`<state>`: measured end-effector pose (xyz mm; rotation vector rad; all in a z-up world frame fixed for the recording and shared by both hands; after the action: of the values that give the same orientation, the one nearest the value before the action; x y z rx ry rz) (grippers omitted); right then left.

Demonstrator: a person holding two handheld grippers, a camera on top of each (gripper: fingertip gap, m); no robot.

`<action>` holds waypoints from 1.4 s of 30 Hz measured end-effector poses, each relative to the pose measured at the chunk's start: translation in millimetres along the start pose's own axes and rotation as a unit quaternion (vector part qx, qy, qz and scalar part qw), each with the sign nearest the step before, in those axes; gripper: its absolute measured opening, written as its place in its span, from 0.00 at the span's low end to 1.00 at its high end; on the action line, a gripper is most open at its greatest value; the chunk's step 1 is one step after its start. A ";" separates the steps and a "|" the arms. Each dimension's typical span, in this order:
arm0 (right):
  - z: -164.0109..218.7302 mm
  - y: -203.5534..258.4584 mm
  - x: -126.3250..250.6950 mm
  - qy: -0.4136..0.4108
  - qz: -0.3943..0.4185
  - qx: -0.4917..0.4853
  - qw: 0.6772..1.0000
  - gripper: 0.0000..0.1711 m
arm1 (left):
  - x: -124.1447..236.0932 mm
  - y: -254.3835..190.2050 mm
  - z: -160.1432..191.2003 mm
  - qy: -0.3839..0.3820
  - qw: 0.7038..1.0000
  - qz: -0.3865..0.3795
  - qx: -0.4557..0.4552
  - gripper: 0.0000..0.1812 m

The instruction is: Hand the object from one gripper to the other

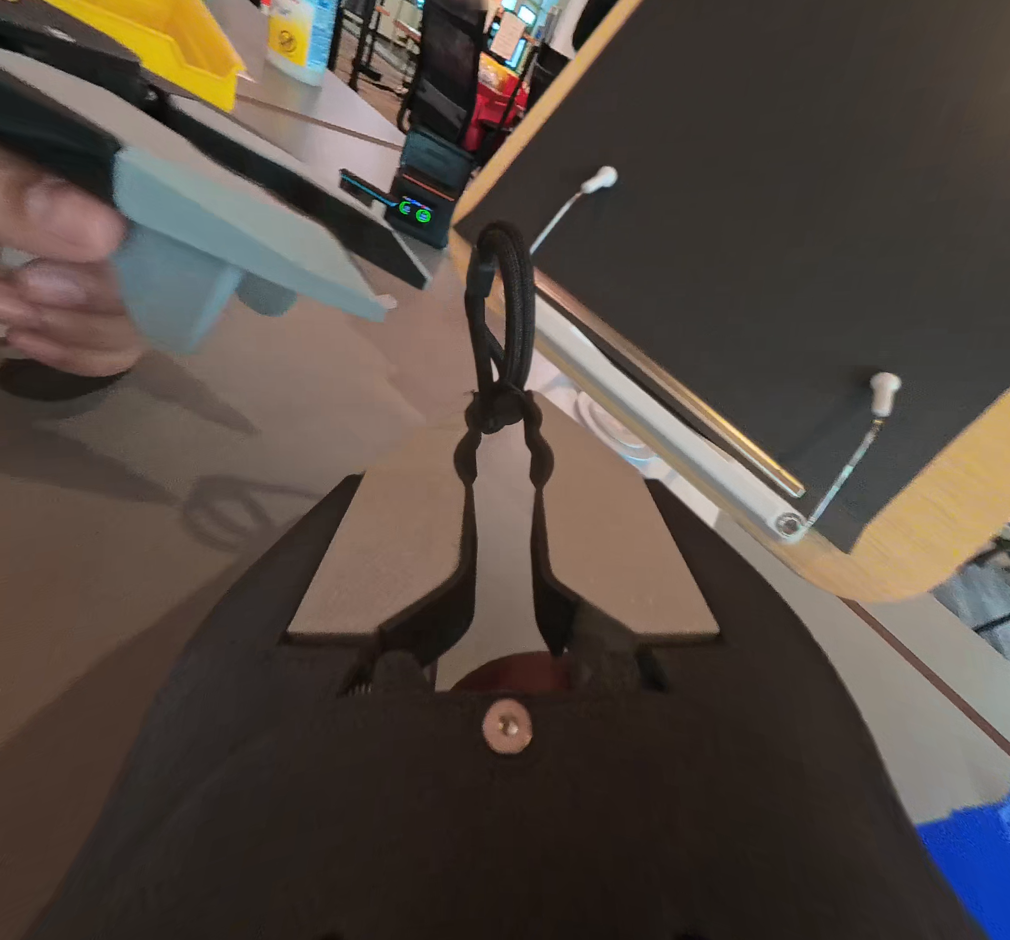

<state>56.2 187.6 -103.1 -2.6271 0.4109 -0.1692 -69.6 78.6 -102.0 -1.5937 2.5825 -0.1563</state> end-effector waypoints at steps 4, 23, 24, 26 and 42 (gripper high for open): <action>-5.4 -15.8 8.5 -0.016 0.046 0.022 0.999 0.07 | -1.1 5.2 5.0 0.019 1.000 -0.013 -0.001 0.27; 32.6 -233.8 143.4 0.384 0.175 -0.099 0.901 0.49 | -9.9 -6.0 11.4 0.088 0.995 -0.015 -0.045 0.21; 26.8 -235.5 141.3 0.385 0.171 -0.106 0.901 0.56 | -10.1 -6.5 11.4 0.089 0.995 -0.015 -0.048 0.21; 11.1 -232.6 133.9 0.376 0.160 -0.128 0.904 0.68 | -10.7 -7.3 11.7 0.092 0.994 -0.015 -0.052 0.21; 18.5 -14.6 -30.3 0.265 -0.051 -0.134 0.953 0.50 | -10.6 -3.8 13.8 0.127 0.987 -0.060 -0.079 0.22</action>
<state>34.8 217.6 -113.9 -2.8458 0.5002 -0.9271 -59.6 85.9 -114.8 -1.8998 2.7473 -0.1789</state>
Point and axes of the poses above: each gripper's, where its closed fingertips meet, x back along the fingers, z out of its underside, y = z × x across the jaws, the point moved 9 cm from there along x, back along the fingers, and after that the axes turned 10 degrees about z, right-handed, at the moved point
